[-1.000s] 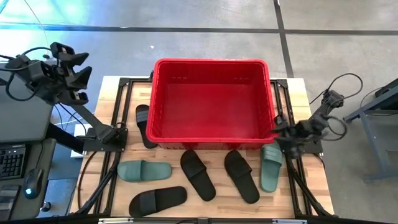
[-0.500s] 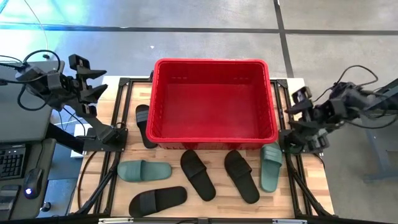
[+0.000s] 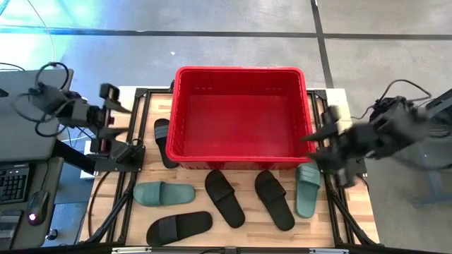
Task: Pick and place slides into bin
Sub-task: Put the right green slipper into the red bin
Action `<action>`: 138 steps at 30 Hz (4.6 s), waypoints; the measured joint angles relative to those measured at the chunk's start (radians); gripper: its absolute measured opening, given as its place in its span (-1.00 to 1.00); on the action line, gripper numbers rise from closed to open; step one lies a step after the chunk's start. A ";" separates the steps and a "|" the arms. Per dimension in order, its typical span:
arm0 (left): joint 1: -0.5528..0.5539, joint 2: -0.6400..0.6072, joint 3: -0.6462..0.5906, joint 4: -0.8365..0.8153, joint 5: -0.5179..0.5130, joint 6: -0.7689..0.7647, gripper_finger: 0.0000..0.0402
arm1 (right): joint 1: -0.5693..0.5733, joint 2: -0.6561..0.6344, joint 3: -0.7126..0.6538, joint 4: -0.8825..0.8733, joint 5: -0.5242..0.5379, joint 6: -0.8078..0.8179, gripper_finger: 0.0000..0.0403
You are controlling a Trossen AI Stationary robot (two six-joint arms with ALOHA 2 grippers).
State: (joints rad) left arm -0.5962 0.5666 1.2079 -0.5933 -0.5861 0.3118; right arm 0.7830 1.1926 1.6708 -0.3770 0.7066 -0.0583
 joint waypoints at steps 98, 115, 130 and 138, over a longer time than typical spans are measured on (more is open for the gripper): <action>0.000 0.344 0.000 -0.172 0.105 -0.059 -0.08 | 0.036 0.595 -0.564 -1.012 -0.756 1.655 -0.95; 0.000 0.344 0.000 -0.165 0.099 -0.056 -0.08 | 0.081 0.594 0.324 -1.197 -0.333 1.552 -1.00; 0.000 0.348 0.000 -0.165 0.096 -0.056 -0.08 | -0.211 0.593 0.460 -1.194 0.738 0.771 -1.00; 0.001 0.348 0.000 -0.165 0.096 -0.059 -0.08 | -0.617 0.594 0.458 -1.195 0.519 0.703 -1.00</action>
State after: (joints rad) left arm -0.5957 0.9142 1.2076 -0.7582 -0.4900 0.2531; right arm 0.1663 1.7863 2.1284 -1.5717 1.2252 0.6447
